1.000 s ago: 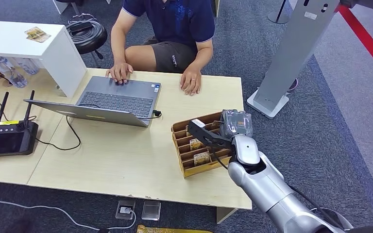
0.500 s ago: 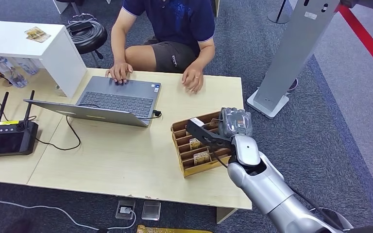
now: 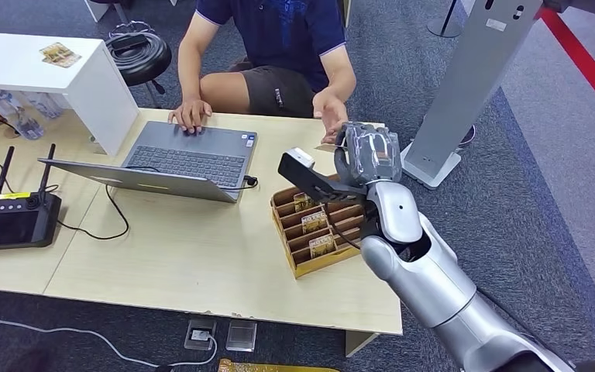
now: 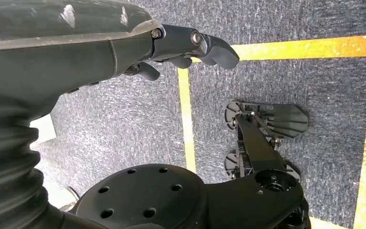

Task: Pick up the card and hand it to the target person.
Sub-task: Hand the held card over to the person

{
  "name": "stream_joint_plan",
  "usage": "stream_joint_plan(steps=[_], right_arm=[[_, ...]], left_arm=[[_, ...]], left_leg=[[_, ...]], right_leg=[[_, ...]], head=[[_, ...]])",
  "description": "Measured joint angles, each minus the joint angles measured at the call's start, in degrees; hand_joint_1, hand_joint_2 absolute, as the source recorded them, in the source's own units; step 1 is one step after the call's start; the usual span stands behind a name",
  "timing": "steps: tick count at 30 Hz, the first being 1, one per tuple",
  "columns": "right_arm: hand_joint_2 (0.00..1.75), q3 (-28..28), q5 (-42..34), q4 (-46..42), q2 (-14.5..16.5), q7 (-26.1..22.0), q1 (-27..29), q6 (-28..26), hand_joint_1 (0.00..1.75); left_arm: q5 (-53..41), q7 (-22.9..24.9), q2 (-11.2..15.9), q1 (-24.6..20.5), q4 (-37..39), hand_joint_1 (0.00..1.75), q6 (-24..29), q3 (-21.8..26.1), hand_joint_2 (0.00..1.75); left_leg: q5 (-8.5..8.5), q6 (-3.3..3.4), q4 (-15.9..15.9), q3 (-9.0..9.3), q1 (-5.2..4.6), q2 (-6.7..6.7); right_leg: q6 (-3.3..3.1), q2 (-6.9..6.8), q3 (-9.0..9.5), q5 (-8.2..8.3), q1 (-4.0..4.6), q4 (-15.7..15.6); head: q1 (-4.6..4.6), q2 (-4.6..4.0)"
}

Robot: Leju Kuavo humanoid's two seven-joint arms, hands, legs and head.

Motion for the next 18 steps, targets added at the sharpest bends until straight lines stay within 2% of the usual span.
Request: stream_joint_plan(steps=[5,9,12,17,18], right_arm=[[1.75,0.91,-3.39,9.71,4.3,-4.72,-6.15,-2.04,1.75],[1.75,1.75,-4.09,18.74,7.68,-6.38,-9.31,-2.76,1.75],[1.75,2.56,-4.13,26.34,10.35,-7.05,-10.99,-3.27,1.75],[1.75,3.26,-4.35,33.79,13.27,-8.14,-11.88,-3.46,1.75],[1.75,3.33,-4.42,34.94,13.68,-8.2,-12.03,-3.53,1.31]], left_arm=[[-0.49,0.17,-0.04,-0.18,-0.01,0.0,-0.03,-0.01,1.75],[-0.64,0.31,-0.08,-0.24,0.0,0.0,0.07,-0.05,1.75],[-0.64,0.47,-0.1,-0.27,-0.02,0.0,0.18,-0.12,1.75],[-0.45,0.78,-0.13,-0.23,-0.01,0.0,0.22,-0.11,1.75],[-0.4,0.81,-0.14,-0.23,-0.01,0.0,0.19,-0.11,1.75]], left_leg=[[0.03,-0.02,-0.01,-0.03,0.01,-0.05],[0.03,-0.02,-0.01,-0.07,0.0,-0.07],[0.03,-0.02,-0.01,-0.08,0.0,-0.06],[0.02,-0.02,0.0,-0.11,0.0,-0.05],[0.02,-0.02,0.0,-0.11,0.0,-0.05]], right_leg=[[0.0,-0.04,-0.02,0.0,0.01,0.04],[0.0,-0.05,-0.05,-0.01,0.01,0.06],[0.0,-0.05,-0.08,-0.01,0.0,0.06],[0.0,-0.04,-0.12,-0.01,0.0,0.05],[0.0,-0.04,-0.12,-0.01,0.0,0.05]], head=[[-0.09,0.0],[-0.07,0.0],[-0.05,0.0],[-0.02,0.0],[-0.03,0.0]])
